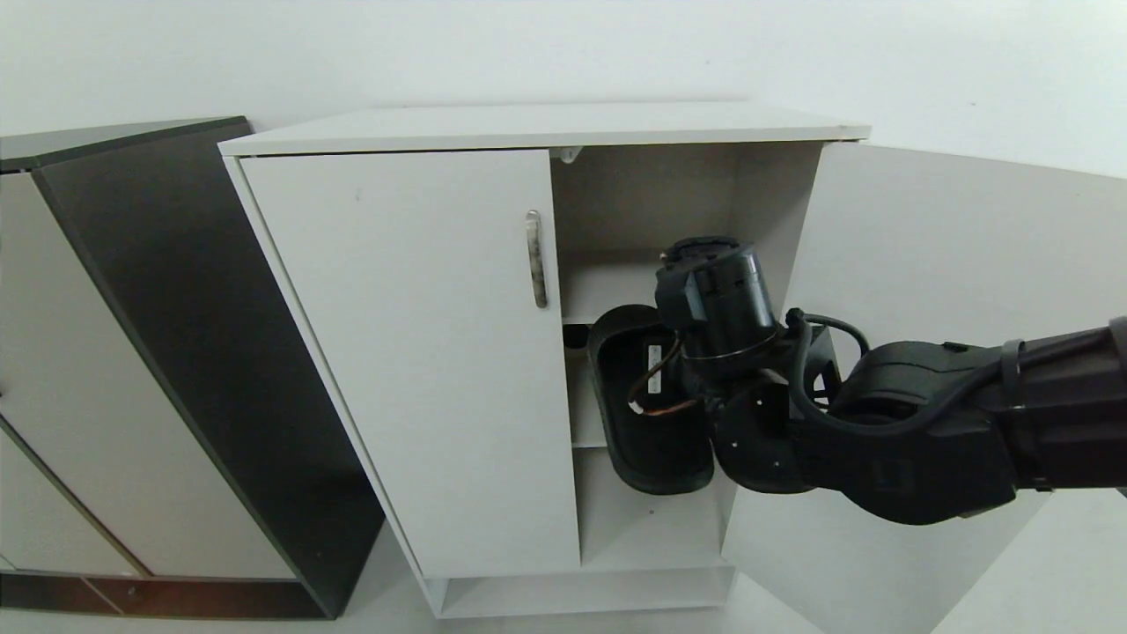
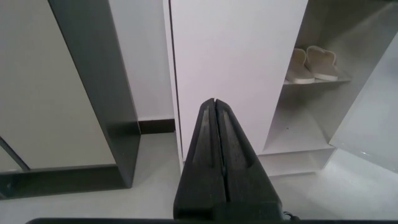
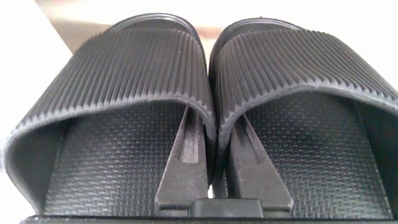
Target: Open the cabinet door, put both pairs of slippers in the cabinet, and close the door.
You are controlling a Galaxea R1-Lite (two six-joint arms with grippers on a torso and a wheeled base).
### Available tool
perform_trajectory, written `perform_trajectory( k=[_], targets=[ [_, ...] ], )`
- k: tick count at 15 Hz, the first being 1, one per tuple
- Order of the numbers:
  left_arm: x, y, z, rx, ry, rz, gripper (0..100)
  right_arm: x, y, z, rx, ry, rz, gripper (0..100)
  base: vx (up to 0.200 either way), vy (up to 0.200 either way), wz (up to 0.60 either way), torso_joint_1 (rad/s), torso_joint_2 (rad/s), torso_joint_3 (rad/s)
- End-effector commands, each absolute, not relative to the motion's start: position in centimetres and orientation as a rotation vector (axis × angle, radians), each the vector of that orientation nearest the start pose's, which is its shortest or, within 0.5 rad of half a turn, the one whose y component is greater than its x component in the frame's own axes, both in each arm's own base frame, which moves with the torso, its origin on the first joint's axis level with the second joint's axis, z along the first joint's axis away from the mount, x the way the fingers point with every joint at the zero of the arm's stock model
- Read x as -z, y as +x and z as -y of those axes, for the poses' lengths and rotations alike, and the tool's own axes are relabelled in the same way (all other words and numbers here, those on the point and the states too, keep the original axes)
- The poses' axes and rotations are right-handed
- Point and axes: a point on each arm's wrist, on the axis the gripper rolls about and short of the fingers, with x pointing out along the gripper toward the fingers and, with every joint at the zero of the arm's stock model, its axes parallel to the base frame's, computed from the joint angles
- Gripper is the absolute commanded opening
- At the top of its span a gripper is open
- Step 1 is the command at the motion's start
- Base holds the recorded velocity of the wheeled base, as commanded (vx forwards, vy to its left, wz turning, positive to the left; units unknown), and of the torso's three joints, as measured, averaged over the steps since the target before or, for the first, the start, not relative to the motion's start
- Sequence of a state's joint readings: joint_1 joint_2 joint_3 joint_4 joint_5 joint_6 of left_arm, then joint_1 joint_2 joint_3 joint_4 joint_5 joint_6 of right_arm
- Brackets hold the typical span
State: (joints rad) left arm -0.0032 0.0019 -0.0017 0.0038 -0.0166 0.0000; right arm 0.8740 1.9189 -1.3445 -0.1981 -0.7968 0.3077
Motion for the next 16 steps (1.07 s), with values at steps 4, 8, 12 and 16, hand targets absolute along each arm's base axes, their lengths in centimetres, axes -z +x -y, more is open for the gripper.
perform_trajectory(
  k=[4, 8, 12, 16],
  targets=[
    [-7.6, -2.3, 0.0, 0.020, 0.000, -0.003, 0, -21.5, 26.3, -27.5, -0.022, 0.042, -0.260, 0, 0.000, 0.000, 0.00, 0.000, 0.00, 0.000],
    [-7.5, -2.3, 0.0, 0.021, 0.000, -0.008, 0, -21.3, 26.5, -27.7, -0.037, 0.043, -0.263, 0, 0.150, 0.000, 0.00, -0.004, 0.01, 0.001],
    [-7.5, -2.3, 0.0, 0.021, 0.000, -0.008, 0, -21.4, 26.9, -27.6, -0.029, 0.059, -0.245, 0, 0.200, 0.000, 0.00, 0.002, 0.00, 0.006],
    [-7.5, -2.3, 0.0, 0.021, 0.000, -0.008, 0, -21.4, 26.9, -27.6, -0.029, 0.060, -0.246, 0, 0.200, 0.000, 0.00, 0.005, 0.00, 0.005]
  ],
)
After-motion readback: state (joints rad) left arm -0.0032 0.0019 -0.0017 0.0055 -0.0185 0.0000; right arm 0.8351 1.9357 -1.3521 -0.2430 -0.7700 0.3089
